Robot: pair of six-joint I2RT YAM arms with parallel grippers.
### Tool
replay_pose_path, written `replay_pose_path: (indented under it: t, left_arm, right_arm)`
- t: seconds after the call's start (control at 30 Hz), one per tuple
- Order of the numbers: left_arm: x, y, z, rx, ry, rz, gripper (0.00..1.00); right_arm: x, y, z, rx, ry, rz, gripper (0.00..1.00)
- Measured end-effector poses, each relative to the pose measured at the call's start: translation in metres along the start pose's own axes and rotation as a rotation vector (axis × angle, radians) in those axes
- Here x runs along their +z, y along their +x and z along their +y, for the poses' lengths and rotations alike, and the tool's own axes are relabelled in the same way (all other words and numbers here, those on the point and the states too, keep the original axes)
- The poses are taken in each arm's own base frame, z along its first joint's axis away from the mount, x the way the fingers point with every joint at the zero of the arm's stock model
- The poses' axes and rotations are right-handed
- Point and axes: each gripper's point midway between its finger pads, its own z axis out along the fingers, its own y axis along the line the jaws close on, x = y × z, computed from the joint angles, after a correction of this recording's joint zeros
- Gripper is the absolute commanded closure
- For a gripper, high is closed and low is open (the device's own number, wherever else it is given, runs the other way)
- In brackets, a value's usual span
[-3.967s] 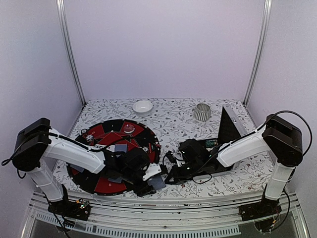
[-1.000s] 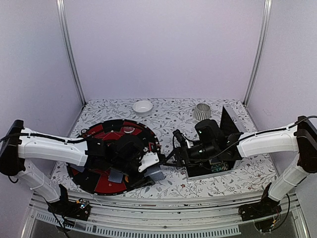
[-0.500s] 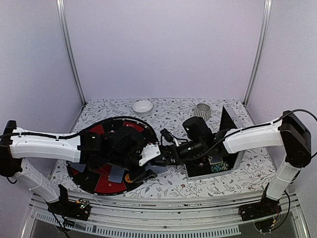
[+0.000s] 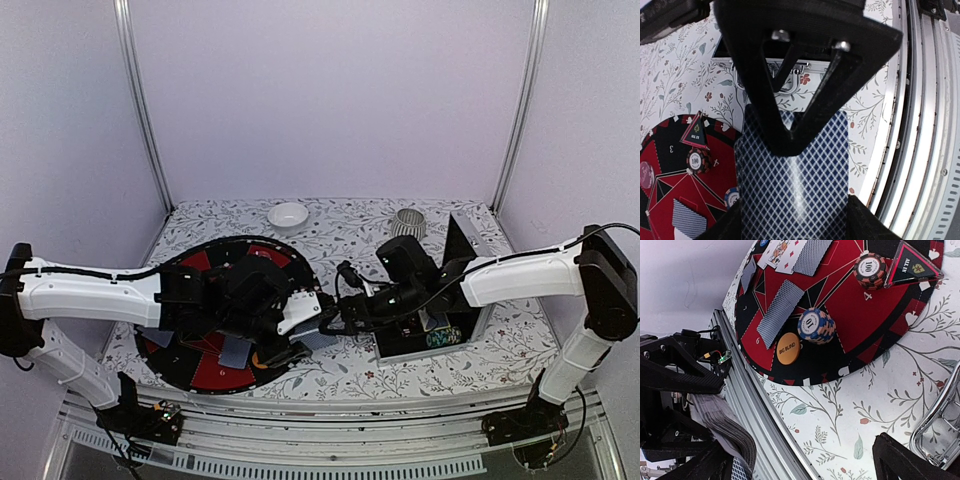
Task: Distribute texas hold em gaming equipment
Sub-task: Pick up the poker card from the face-down deck piles.
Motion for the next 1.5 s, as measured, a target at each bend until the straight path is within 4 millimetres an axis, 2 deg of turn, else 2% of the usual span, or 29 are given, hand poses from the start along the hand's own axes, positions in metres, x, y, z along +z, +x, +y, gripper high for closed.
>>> replay_pose_path:
  t: [0.13, 0.3, 0.5, 0.57, 0.73, 0.8, 1.0, 1.37, 1.5]
  left_arm:
    - [0.0, 0.0, 0.0, 0.0, -0.001, 0.0, 0.4]
    - [0.0, -0.001, 0.0, 0.0, 0.001, -0.002, 0.4]
    - [0.0, -0.001, 0.0, -0.001, 0.001, -0.007, 0.4]
    - [0.001, -0.001, 0.0, -0.001, 0.001, -0.006, 0.4]
    - [0.002, 0.001, -0.001, 0.0, 0.001, -0.005, 0.4]
    - [0.002, 0.001, -0.001, 0.0, 0.001, -0.004, 0.4]
    - [0.003, 0.003, -0.001, -0.001, 0.002, -0.002, 0.4]
    - [0.006, 0.008, -0.004, -0.001, 0.011, 0.001, 0.41]
    - [0.007, 0.011, -0.005, -0.001, 0.015, 0.005, 0.41]
  right_arm:
    - [-0.001, 0.003, 0.0, -0.011, -0.004, 0.015, 0.01]
    - [-0.003, 0.004, 0.023, -0.038, -0.129, 0.04, 0.17]
    - [-0.005, 0.003, 0.037, -0.055, -0.201, 0.046, 0.49]
    - [-0.005, 0.003, 0.038, -0.05, -0.207, 0.05, 0.55]
    - [-0.005, 0.004, 0.038, -0.047, -0.207, 0.053, 0.86]
    - [-0.005, 0.005, 0.037, -0.044, -0.203, 0.055, 0.93]
    - [-0.011, 0.005, 0.04, -0.048, -0.203, 0.051, 0.97]
    - [-0.019, 0.008, 0.037, -0.055, -0.163, 0.051, 0.94]
    - [-0.023, 0.006, 0.037, -0.063, -0.154, 0.042, 0.97]
